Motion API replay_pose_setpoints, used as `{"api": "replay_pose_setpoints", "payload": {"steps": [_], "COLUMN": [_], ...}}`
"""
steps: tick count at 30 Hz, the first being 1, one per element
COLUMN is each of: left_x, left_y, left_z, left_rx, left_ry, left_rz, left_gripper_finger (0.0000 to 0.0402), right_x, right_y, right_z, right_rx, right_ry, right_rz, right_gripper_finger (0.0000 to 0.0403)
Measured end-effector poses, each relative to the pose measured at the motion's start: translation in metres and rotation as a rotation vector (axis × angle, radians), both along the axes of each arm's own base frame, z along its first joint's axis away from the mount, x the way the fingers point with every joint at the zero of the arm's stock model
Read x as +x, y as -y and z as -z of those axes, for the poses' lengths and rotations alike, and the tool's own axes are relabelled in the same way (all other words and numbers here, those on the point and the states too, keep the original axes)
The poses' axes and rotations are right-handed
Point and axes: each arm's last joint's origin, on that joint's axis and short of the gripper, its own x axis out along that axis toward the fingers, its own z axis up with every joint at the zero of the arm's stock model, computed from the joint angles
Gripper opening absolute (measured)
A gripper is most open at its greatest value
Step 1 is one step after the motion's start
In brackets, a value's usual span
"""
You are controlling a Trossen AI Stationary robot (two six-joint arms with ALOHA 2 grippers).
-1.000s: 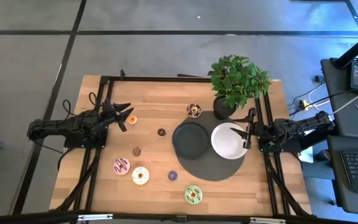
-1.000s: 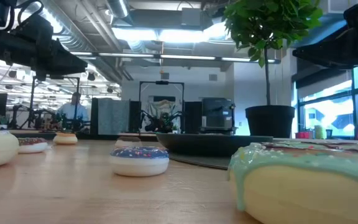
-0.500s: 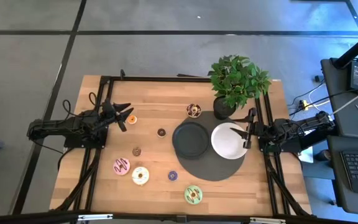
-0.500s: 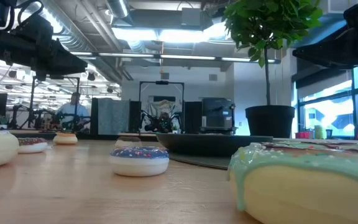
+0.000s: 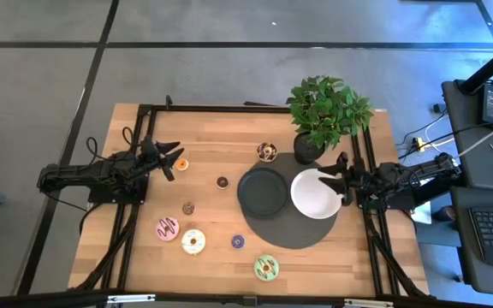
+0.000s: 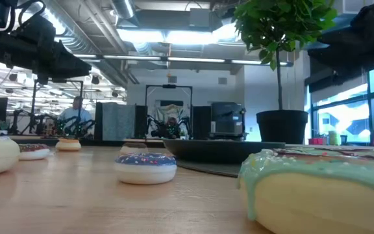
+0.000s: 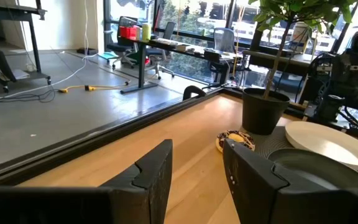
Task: Pick & Place donuts
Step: Put the large black donut on the black plate
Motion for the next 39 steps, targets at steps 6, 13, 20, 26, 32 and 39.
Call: {"api": "replay_pose_setpoints", "payload": {"steps": [6, 13, 20, 26, 32, 39], "left_x": [0.0, 0.0, 0.0, 0.0, 0.0007, 0.0016], "left_y": [0.0, 0.0, 0.0, 0.0, 0.0009, 0.0024], "left_z": [-0.0001, 0.0, 0.0, -0.0001, 0.0001, 0.0002], "left_rx": [0.0, -0.001, 0.0, -0.006, -0.05, -0.052], "left_ry": [0.0, 0.0, 0.0, 0.004, 0.034, 0.03], "left_rz": [0.0, 0.0, -0.001, 0.001, 0.035, 0.096], "left_gripper_finger": [0.0139, 0.0139, 0.0139, 0.0139, 0.0139, 0.0139], "right_x": [0.0001, 0.0001, 0.0006, 0.0007, 0.0007, 0.0007], "right_y": [0.0, 0.0001, -0.0002, -0.0006, -0.0007, -0.0007], "right_z": [0.0005, 0.0007, 0.0039, 0.004, 0.0039, 0.0038], "right_rx": [0.035, 0.035, 0.003, -0.026, -0.024, -0.007], "right_ry": [-0.002, -0.004, -0.04, -0.042, -0.042, -0.039], "right_rz": [-0.004, 0.001, -0.001, -0.011, -0.017, -0.018], "right_gripper_finger": [0.0172, 0.0172, 0.0172, 0.0185, 0.0236, 0.0269]}}
